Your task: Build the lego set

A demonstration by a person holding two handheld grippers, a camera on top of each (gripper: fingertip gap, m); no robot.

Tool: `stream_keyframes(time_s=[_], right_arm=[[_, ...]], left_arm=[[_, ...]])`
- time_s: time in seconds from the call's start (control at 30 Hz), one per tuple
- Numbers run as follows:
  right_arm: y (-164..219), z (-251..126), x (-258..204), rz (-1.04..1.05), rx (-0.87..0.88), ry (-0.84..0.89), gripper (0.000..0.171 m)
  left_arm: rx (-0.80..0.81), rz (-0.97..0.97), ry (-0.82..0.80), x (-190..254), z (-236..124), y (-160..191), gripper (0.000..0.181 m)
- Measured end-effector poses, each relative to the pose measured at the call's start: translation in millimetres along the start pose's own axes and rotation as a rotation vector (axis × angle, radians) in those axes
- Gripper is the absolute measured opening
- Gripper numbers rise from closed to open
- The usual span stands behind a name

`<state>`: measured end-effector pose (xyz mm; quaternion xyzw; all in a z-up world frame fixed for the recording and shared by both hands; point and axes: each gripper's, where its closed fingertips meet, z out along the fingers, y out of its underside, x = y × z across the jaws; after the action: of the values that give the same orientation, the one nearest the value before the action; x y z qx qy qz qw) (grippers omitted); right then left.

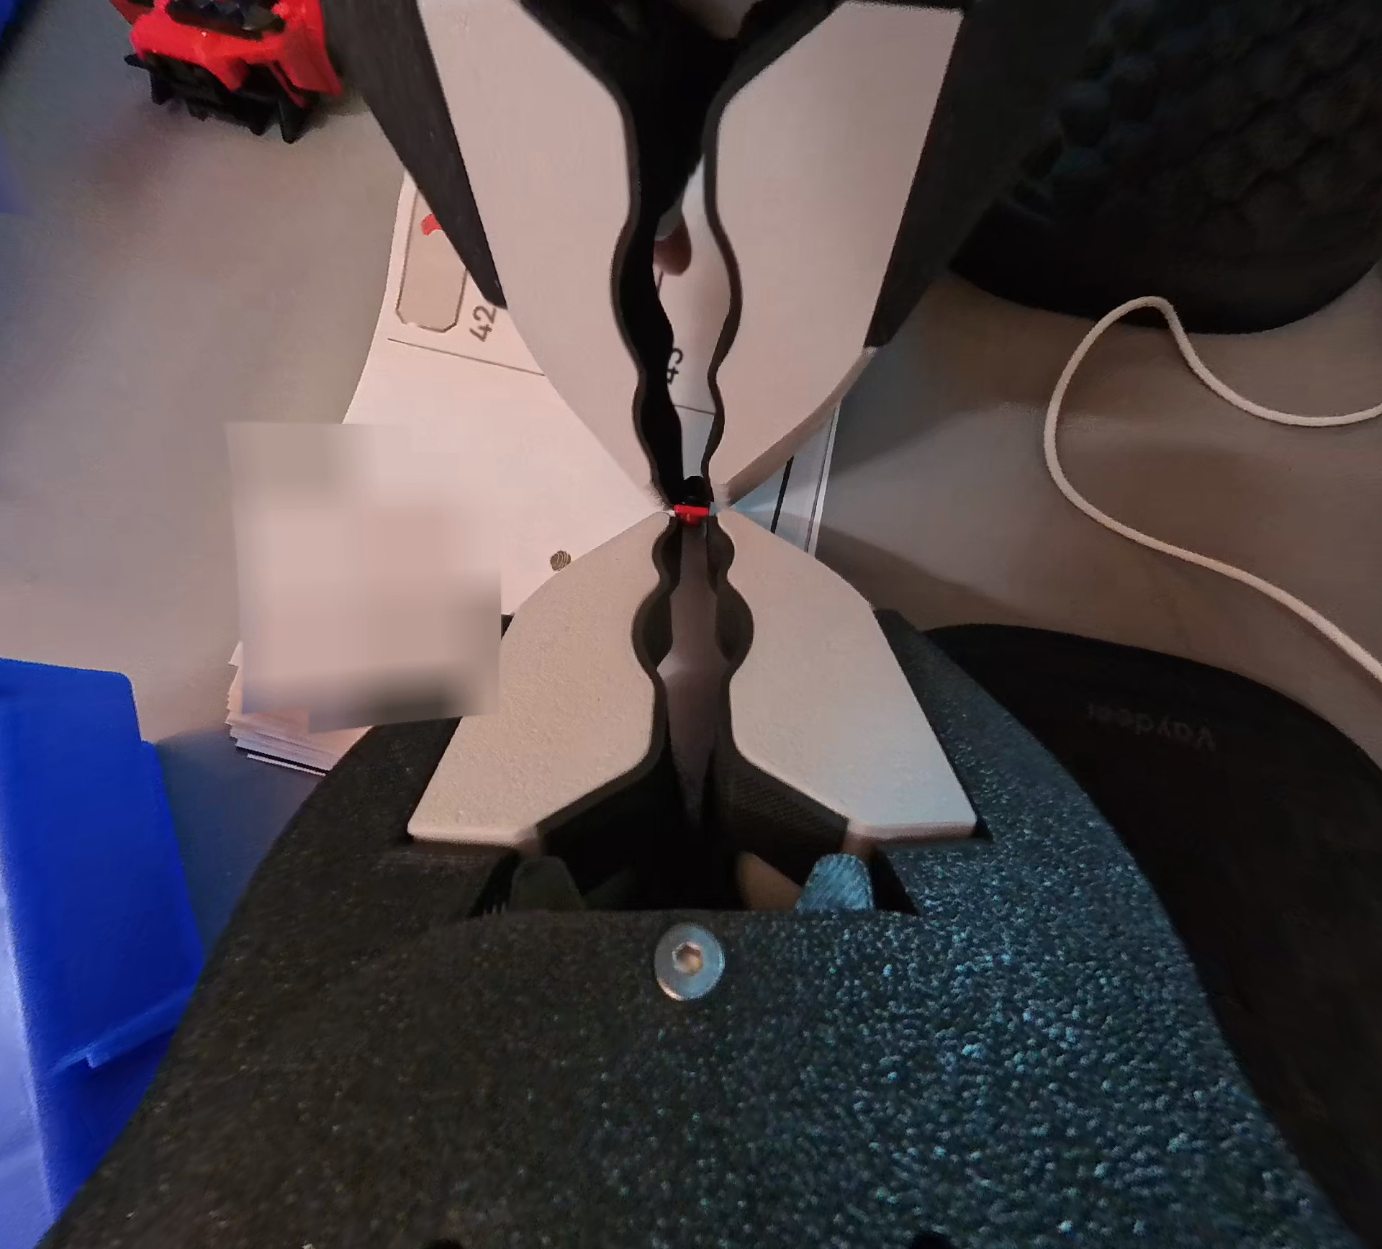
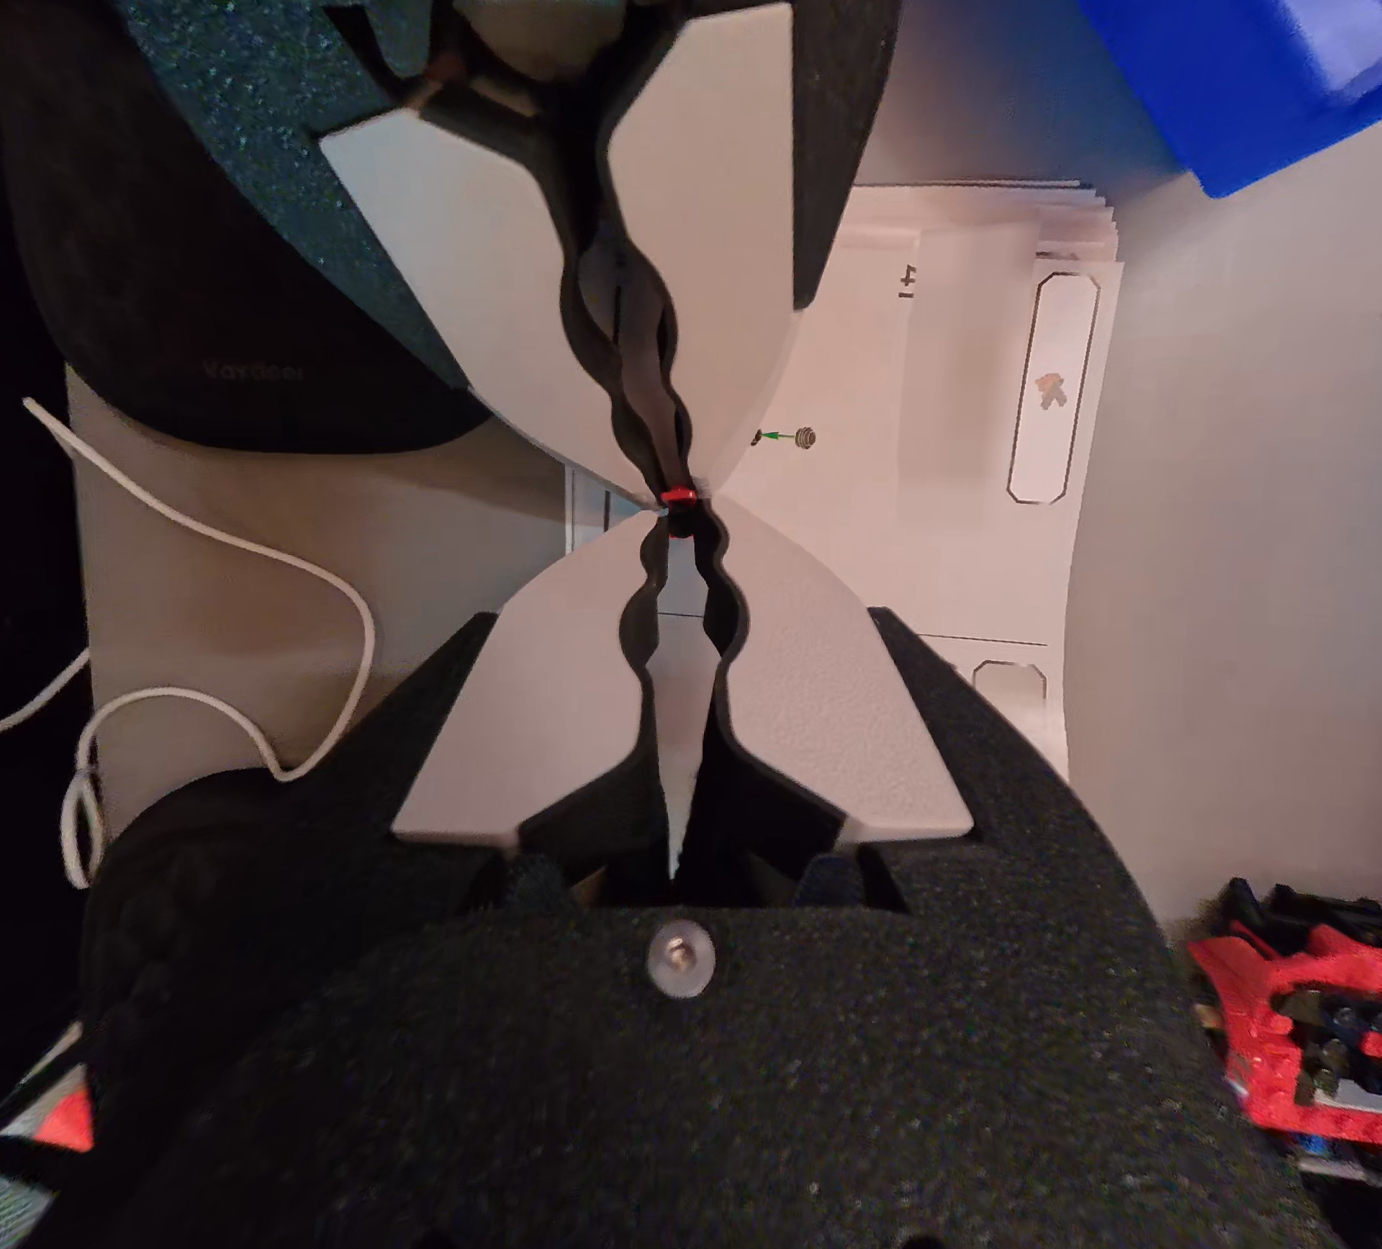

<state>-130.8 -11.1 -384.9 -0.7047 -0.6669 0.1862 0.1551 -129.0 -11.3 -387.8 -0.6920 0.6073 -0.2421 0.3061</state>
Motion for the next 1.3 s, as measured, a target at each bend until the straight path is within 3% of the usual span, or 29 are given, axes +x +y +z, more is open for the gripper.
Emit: stream_keyframes(time_s=[0.43, 0.73, 1.3], right_arm=[[-3.4, -10.1, 4.6, 0.056, 0.168, -0.031, 0.014], [-4.4, -4.6, 2.9, -0.025, 0.15, 0.01, 0.0], [-2.2, -3.1, 3.1, 0.151, 0.066, -0.098, 0.0]], left_arm=[[0.0, 0.002, -0.014, -2.4, -0.1, 0.1, 0.006], [0.004, -0.011, -0.016, -4.5, -0.1, 0.3, 0.006], [0.01, -0.018, -0.008, -4.7, 0.4, 0.1, 0.005]])
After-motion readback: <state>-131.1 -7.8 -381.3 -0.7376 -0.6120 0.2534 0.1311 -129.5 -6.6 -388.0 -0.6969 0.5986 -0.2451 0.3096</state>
